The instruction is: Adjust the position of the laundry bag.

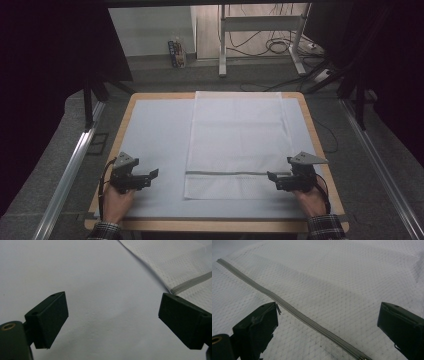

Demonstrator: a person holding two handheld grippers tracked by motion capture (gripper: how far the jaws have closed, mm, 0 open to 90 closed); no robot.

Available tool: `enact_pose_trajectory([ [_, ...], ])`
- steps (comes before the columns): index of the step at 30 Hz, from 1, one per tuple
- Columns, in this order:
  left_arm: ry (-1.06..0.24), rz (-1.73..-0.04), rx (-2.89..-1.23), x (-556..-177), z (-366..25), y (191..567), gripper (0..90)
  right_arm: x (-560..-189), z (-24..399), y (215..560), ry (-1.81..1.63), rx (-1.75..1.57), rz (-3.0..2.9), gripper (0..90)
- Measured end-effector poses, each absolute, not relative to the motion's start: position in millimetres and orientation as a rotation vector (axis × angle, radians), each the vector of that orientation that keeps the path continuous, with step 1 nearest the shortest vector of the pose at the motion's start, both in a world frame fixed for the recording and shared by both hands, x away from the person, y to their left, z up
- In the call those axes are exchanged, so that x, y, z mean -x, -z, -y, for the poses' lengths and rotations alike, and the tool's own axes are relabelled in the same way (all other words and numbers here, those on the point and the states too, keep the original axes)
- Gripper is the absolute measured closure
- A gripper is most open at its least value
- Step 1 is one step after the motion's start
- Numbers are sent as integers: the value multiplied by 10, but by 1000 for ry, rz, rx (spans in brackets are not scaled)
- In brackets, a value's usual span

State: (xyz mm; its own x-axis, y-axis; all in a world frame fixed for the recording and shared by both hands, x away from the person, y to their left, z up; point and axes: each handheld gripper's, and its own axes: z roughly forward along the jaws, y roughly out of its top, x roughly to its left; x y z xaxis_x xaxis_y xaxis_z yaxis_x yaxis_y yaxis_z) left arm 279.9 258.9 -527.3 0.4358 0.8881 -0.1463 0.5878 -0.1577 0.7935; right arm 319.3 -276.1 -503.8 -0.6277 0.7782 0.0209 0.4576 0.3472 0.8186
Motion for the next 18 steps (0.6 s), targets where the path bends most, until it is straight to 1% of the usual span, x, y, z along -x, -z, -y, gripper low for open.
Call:
enact_pose_trajectory([
  [2, -443, -1263, -1852, -2797, -2594, 5267, 93, -3195, 2760, 5039, -1181, -1089, -2246, 30],
  [7, -491, -1256, -1887, -2782, -2564, 5236, 92, -3207, 2739, 5045, -1175, -1088, -2262, 30],
  [13, -501, -1242, -1926, -2791, -2500, 5221, 80, -3205, 2747, 5051, -1174, -1091, -2267, 30],
  [18, -475, -1243, -1920, -2808, -2469, 5202, 60, -3202, 2756, 5060, -1166, -1104, -2267, 29],
])
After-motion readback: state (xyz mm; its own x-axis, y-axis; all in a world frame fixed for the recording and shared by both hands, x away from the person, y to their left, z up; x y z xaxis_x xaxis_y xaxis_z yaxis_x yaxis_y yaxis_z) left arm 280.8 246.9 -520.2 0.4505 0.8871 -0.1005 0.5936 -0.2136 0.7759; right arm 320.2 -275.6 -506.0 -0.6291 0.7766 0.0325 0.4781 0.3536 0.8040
